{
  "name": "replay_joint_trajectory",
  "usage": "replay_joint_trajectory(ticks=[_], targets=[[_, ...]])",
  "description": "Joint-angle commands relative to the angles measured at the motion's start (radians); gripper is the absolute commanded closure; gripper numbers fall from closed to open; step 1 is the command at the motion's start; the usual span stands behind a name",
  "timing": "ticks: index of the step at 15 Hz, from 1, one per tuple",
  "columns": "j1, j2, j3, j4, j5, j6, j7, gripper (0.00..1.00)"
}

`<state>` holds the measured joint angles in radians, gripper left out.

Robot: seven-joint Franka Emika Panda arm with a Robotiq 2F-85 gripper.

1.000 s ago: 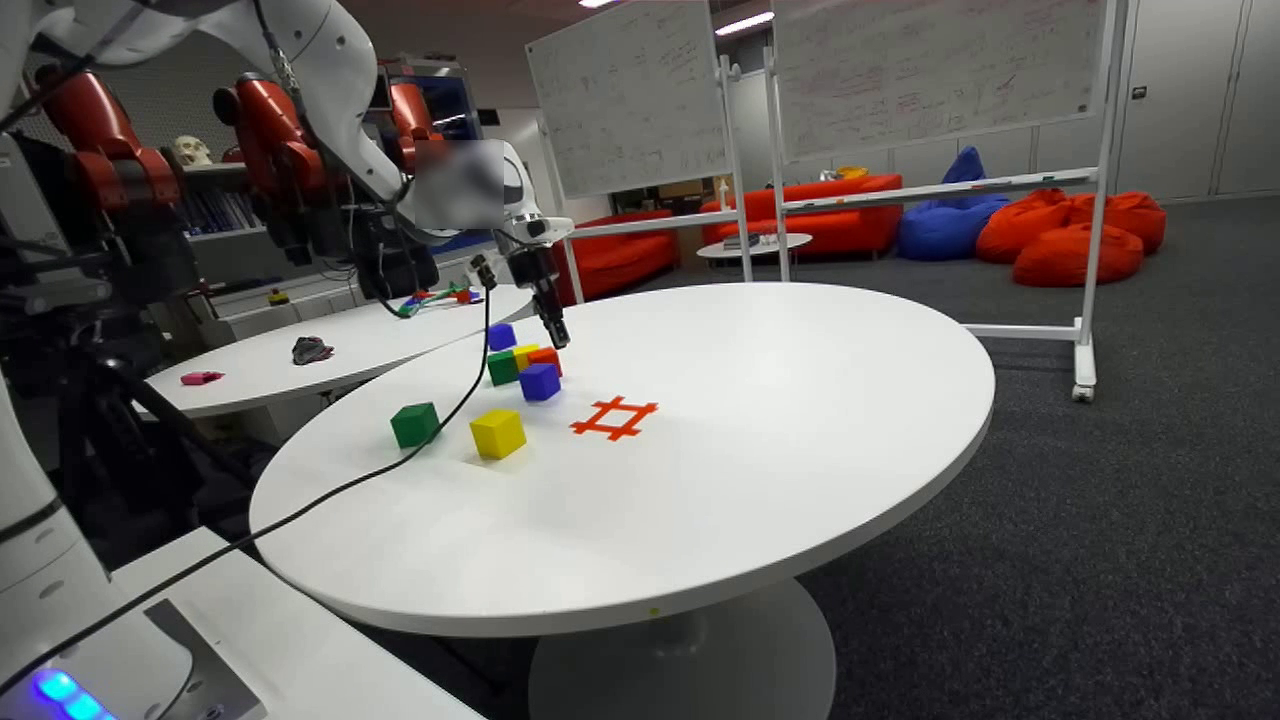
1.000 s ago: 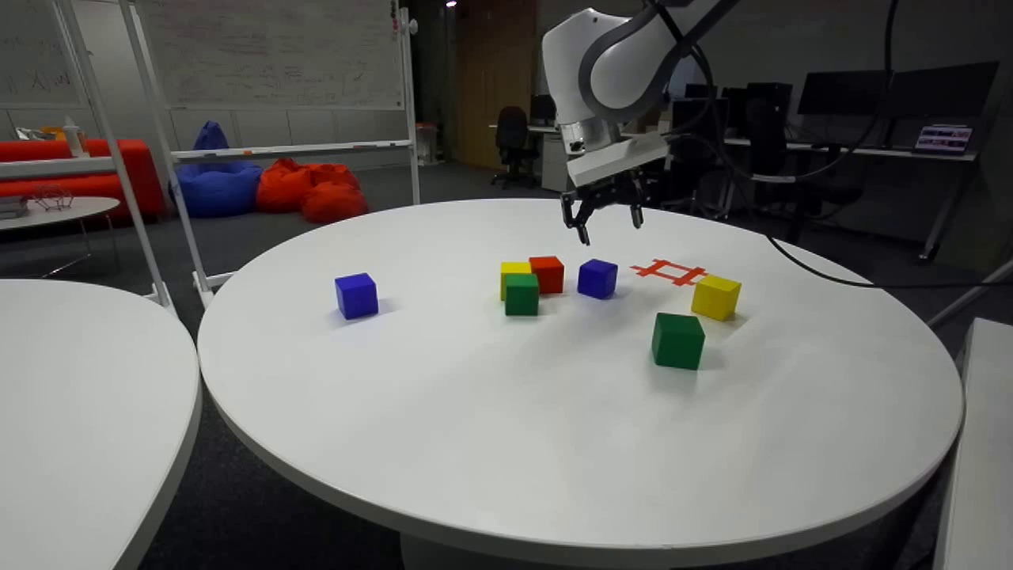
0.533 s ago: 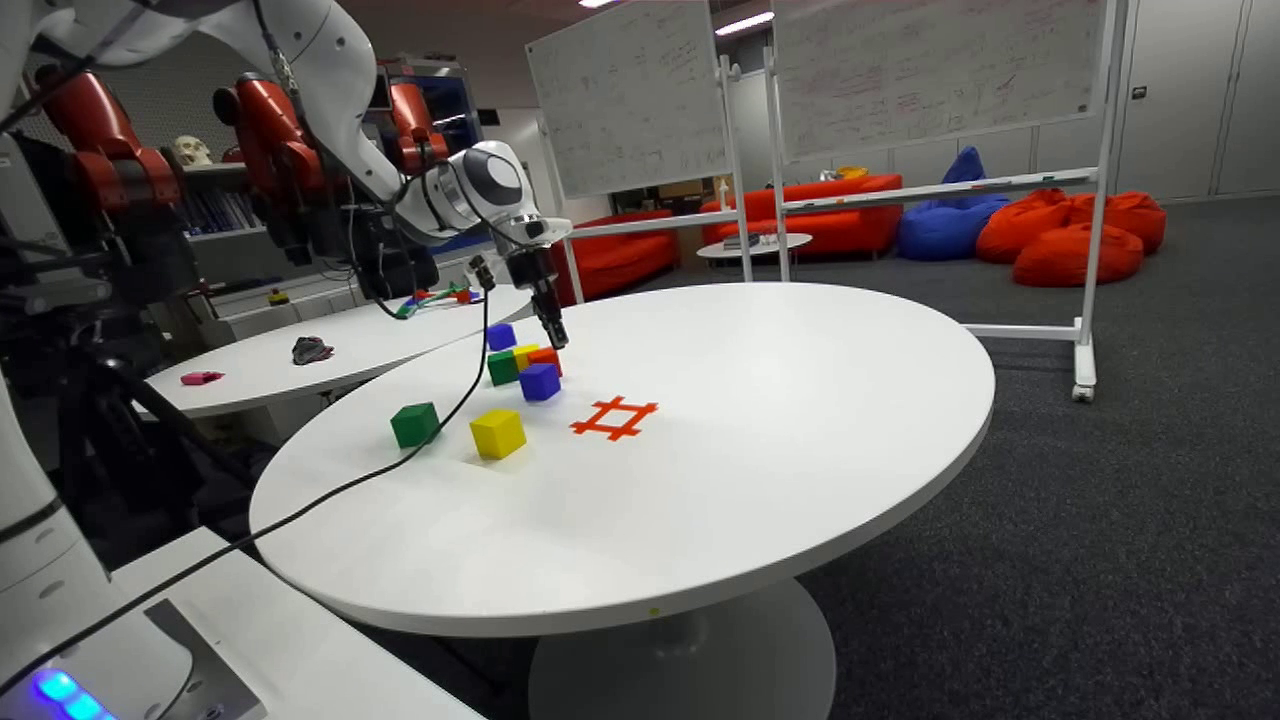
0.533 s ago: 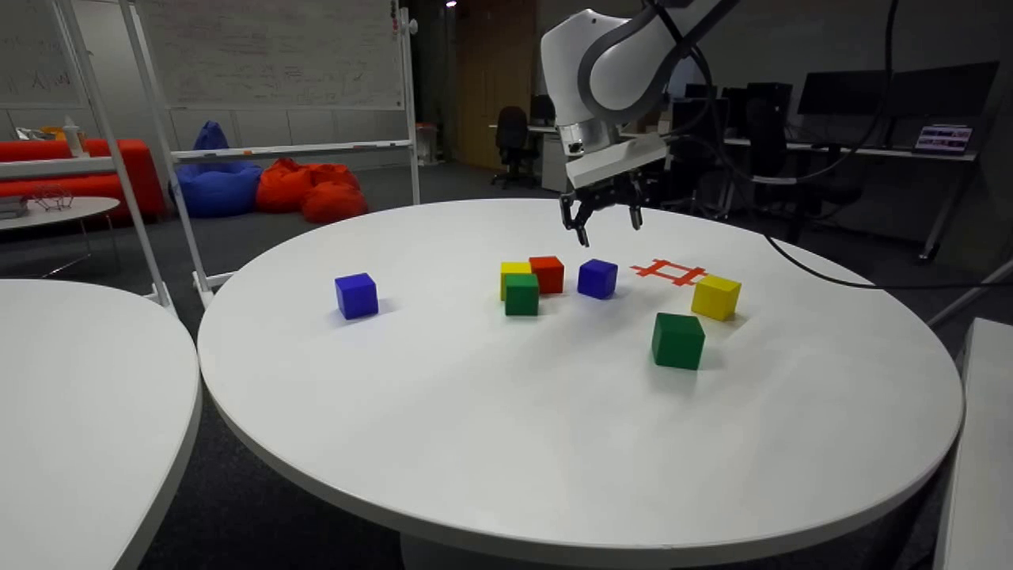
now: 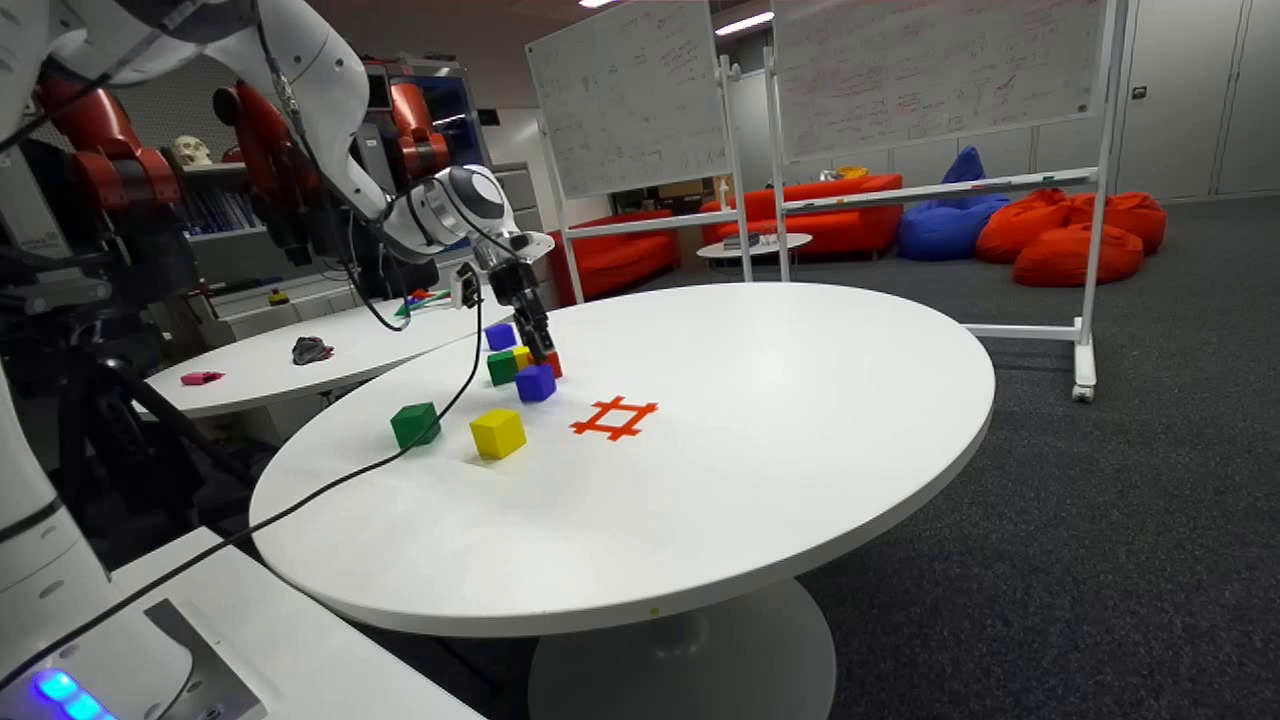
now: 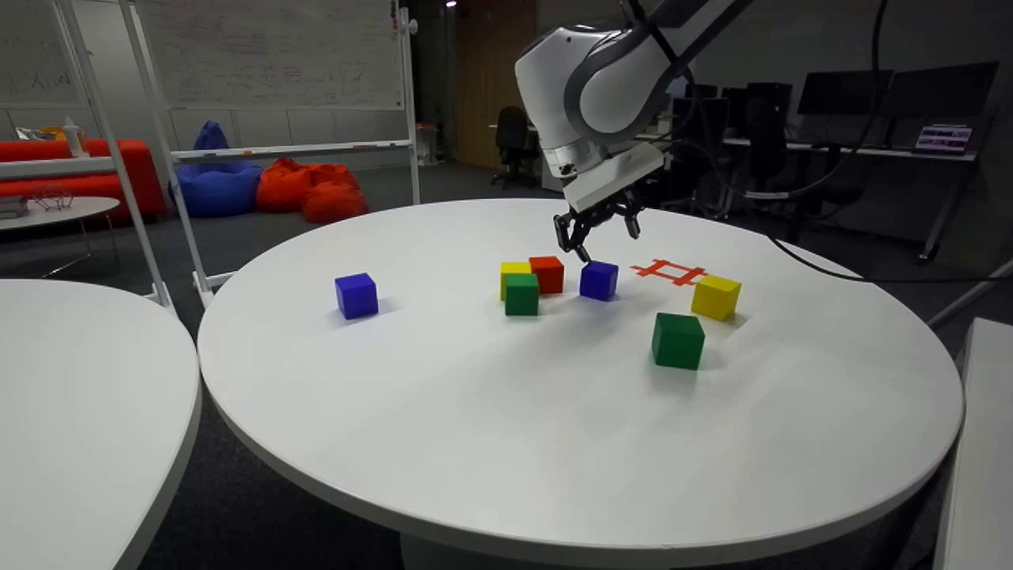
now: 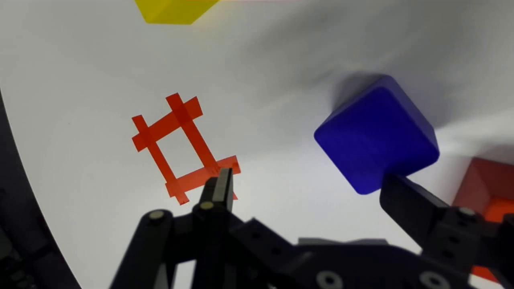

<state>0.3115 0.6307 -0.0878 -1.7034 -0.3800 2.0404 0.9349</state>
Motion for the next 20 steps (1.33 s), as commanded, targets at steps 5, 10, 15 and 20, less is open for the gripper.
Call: replay_joint_trajectory(ticks=[5, 10, 15, 20], targets=[[0.015, 0.017, 0.01, 0.028, -0.046, -0.038, -0.029, 0.0], [0.011, 0.005, 0.032, 0.007, -0.088, 0.012, -0.149, 0.0], [0.043, 0.03, 0.058, 0.027, -0.139, 0.014, -0.326, 0.0], [0.084, 0.054, 0.061, 0.038, -0.189, 0.0, -0.449, 0.0]])
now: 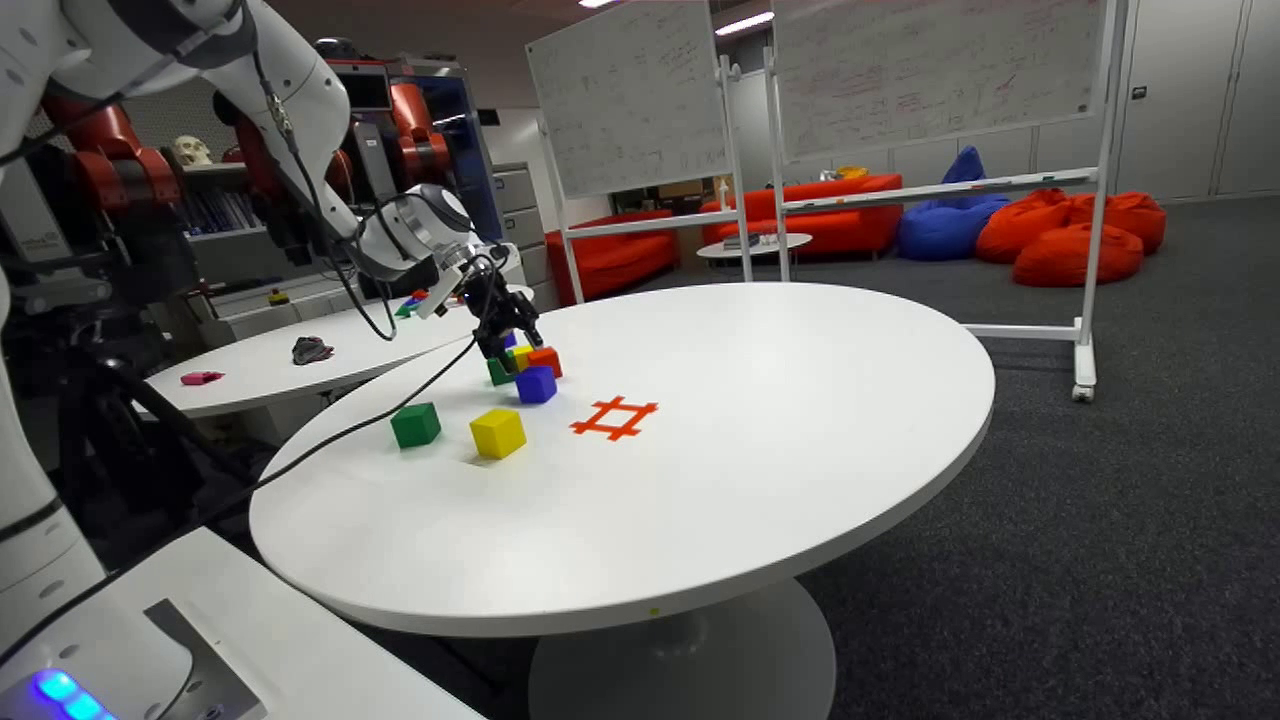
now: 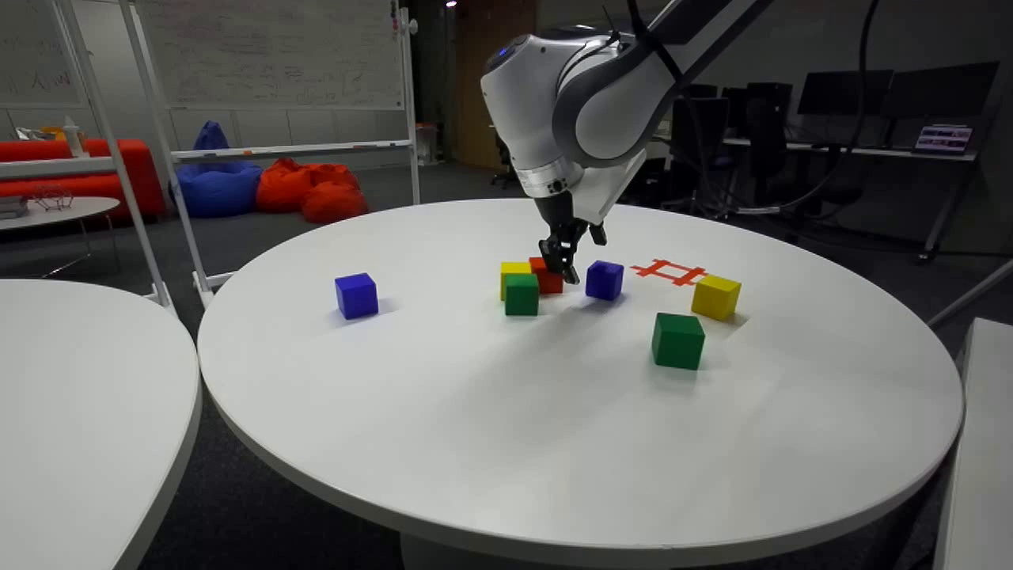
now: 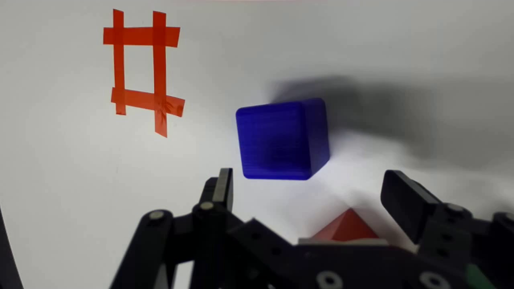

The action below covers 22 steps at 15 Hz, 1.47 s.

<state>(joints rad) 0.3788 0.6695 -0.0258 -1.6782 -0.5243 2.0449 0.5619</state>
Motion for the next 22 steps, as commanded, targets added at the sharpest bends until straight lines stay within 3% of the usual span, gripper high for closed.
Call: replay_joint_trajectory(ticks=[1, 12, 22], targets=[[0.011, 0.007, -0.003, 0.004, -0.008, -0.002, -0.023, 0.0], [0.002, -0.012, -0.02, -0.012, 0.01, -0.038, -0.009, 0.0], [-0.142, -0.119, -0.046, -0.115, 0.158, 0.021, -0.006, 0.0]])
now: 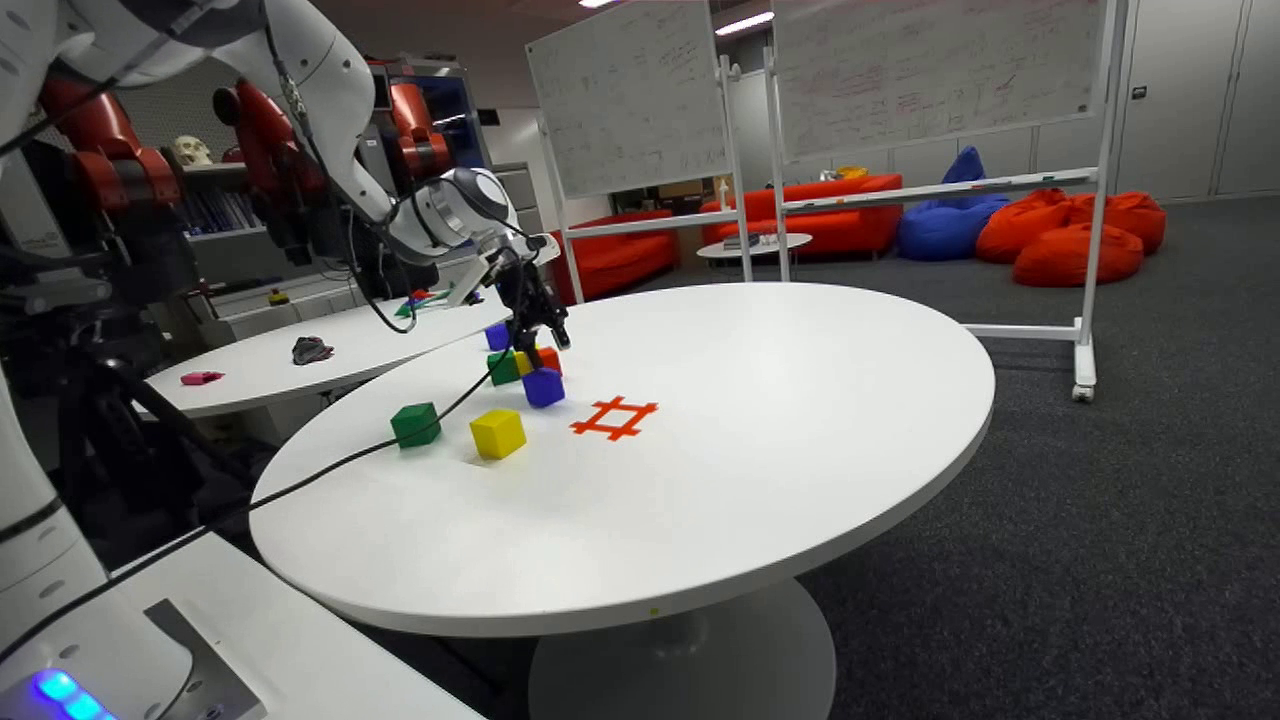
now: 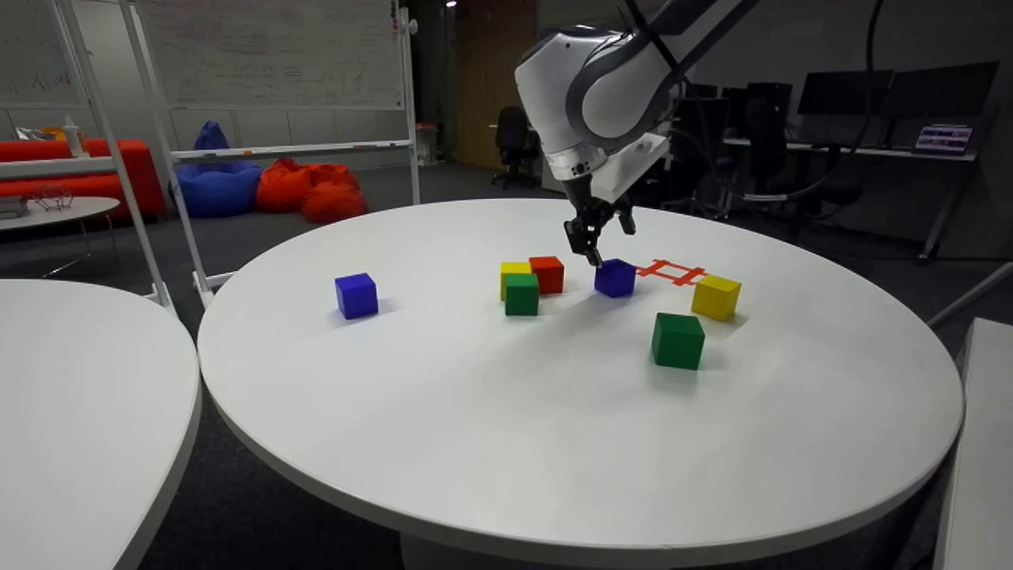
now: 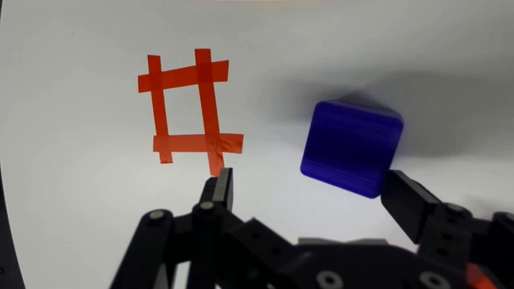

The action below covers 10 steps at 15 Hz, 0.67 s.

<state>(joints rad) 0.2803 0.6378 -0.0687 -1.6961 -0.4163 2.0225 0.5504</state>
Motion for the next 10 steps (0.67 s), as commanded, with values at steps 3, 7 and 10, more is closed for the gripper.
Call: replay_joint_trajectory(ticks=[3, 7, 10], targets=[[-0.043, -0.039, -0.01, -0.031, 0.038, 0.008, -0.001, 0.0], [-0.05, -0.058, -0.012, -0.049, 0.041, 0.009, 0.006, 0.0], [-0.048, -0.058, -0.012, -0.053, 0.041, 0.01, 0.009, 0.0]])
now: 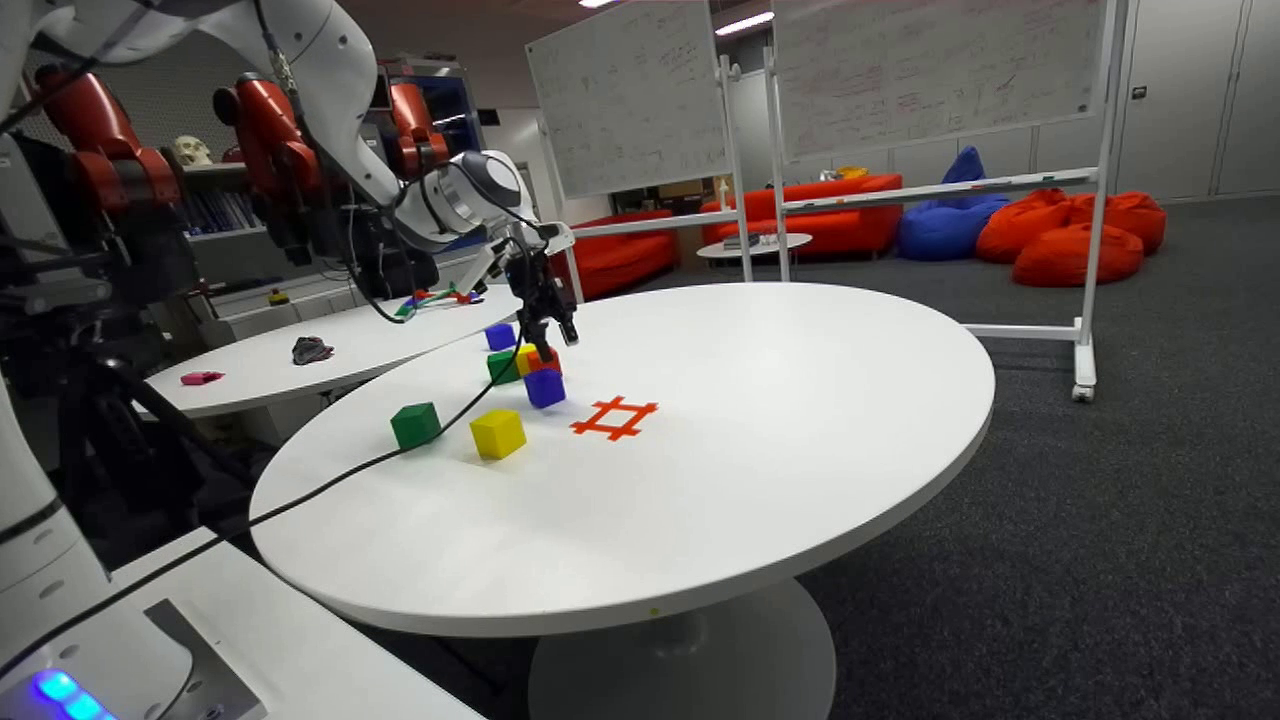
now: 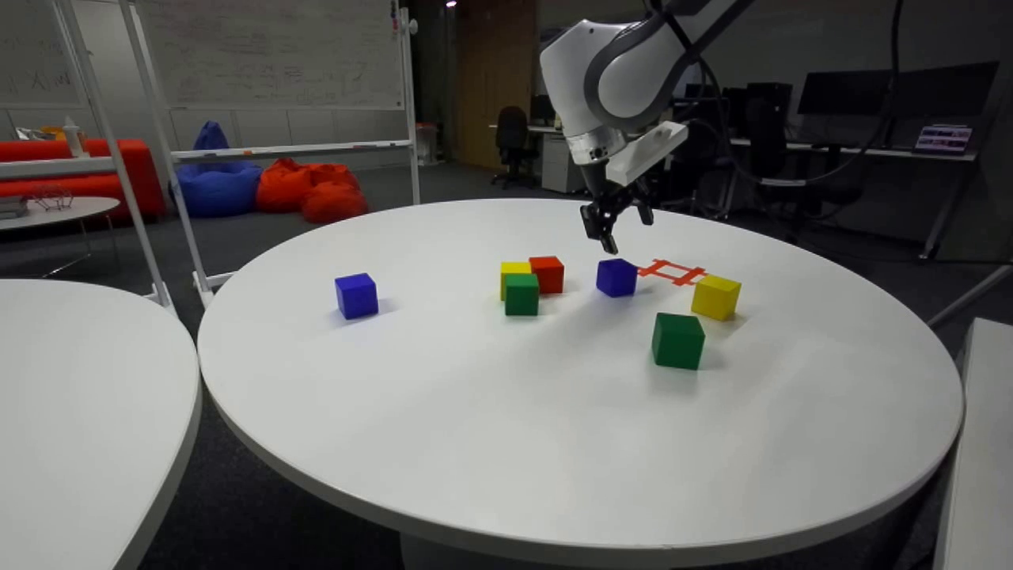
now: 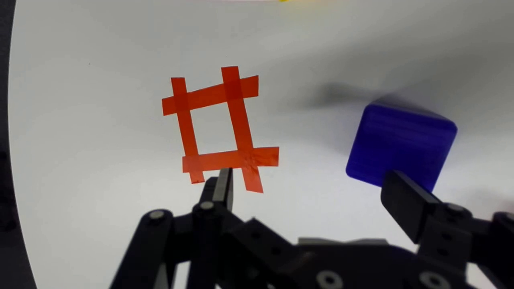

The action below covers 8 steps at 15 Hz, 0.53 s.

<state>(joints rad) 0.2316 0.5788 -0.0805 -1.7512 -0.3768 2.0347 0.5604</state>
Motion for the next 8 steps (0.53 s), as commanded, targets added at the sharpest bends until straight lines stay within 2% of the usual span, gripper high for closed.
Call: replay_joint_trajectory(ticks=[1, 8], targets=[[0.001, 0.001, 0.0, 0.002, 0.001, -0.002, 0.0, 0.0], [0.005, 0.005, 0.002, 0.004, -0.004, -0.004, -0.005, 0.0]])
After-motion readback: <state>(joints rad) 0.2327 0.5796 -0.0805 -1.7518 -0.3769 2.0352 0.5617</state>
